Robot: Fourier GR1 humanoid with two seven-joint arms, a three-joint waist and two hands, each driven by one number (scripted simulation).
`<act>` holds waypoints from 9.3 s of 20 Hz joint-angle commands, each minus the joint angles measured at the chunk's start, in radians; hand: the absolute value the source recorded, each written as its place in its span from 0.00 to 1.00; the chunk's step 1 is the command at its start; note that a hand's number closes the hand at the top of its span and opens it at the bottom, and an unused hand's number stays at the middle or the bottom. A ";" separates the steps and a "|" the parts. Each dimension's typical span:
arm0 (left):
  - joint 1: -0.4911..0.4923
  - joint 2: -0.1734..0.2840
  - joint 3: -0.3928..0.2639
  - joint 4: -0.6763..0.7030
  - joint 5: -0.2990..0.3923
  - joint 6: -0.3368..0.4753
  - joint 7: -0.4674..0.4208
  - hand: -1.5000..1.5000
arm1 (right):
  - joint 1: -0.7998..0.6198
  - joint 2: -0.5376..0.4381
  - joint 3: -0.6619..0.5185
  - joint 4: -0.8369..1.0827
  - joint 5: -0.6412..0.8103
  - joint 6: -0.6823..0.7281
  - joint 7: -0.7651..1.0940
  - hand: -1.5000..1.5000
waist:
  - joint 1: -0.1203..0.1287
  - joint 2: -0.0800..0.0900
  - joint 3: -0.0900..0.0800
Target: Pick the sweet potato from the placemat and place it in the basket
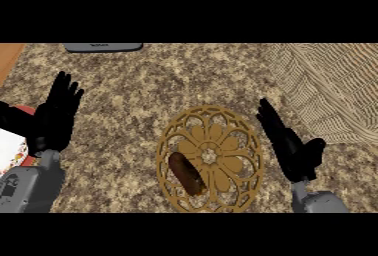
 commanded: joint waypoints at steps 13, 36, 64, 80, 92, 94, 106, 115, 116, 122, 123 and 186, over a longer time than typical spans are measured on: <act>-0.026 0.121 -0.139 0.079 -0.111 -0.165 0.042 0.50 | -0.552 0.092 0.725 -0.065 0.419 0.459 -0.190 0.00 | 0.095 -0.026 -0.019; 0.014 0.136 -0.093 0.144 -0.125 -0.214 -0.022 0.50 | -1.325 0.213 0.675 0.076 0.275 0.829 0.786 0.00 | 0.057 -0.043 -0.024; 0.018 0.094 -0.016 0.097 -0.163 -0.219 0.008 0.50 | -0.861 0.021 0.608 -0.119 0.422 0.818 0.482 0.00 | 0.025 -0.025 -0.018; 0.005 0.104 0.052 0.113 -0.178 -0.290 0.047 0.50 | -0.709 0.169 0.669 0.252 0.799 0.702 0.216 0.00 | 0.027 -0.028 -0.019; -0.006 0.053 0.086 0.188 -0.243 -0.314 -0.021 0.50 | -0.667 0.112 0.528 0.219 0.945 0.830 0.023 0.00 | 0.020 -0.028 -0.019; 0.053 0.052 0.079 0.079 -0.238 -0.312 0.040 0.50 | -0.589 0.099 0.538 0.179 0.961 0.829 -0.005 0.00 | 0.023 -0.030 -0.018; 0.083 0.012 0.087 -0.027 -0.267 -0.329 0.091 0.50 | -0.556 0.139 0.498 0.241 1.141 0.807 -0.122 0.00 | 0.027 -0.029 -0.018; 0.076 -0.008 0.134 0.076 -0.282 -0.361 0.026 0.50 | -0.481 0.131 0.527 0.249 1.290 0.765 -0.172 0.00 | 0.024 -0.029 -0.018; 0.033 0.014 0.135 0.070 -0.293 -0.356 0.063 0.50 | -0.455 0.168 0.595 0.261 1.318 0.764 -0.144 1.00 | 0.023 -0.029 -0.018; 0.044 -0.004 0.140 0.095 -0.313 -0.374 0.023 0.50 | -0.481 0.193 0.582 0.316 1.404 0.746 -0.221 1.00 | 0.024 -0.029 -0.019; 0.090 0.015 0.155 0.027 -0.293 -0.381 0.059 0.50 | -0.456 0.157 0.597 0.309 1.409 0.728 -0.239 1.00 | 0.026 -0.030 -0.018; -0.016 -0.050 0.100 0.092 -0.344 -0.356 0.044 0.50 | -1.288 -0.024 -0.671 1.106 2.006 -0.432 1.333 1.00 | 0.080 -0.009 -0.020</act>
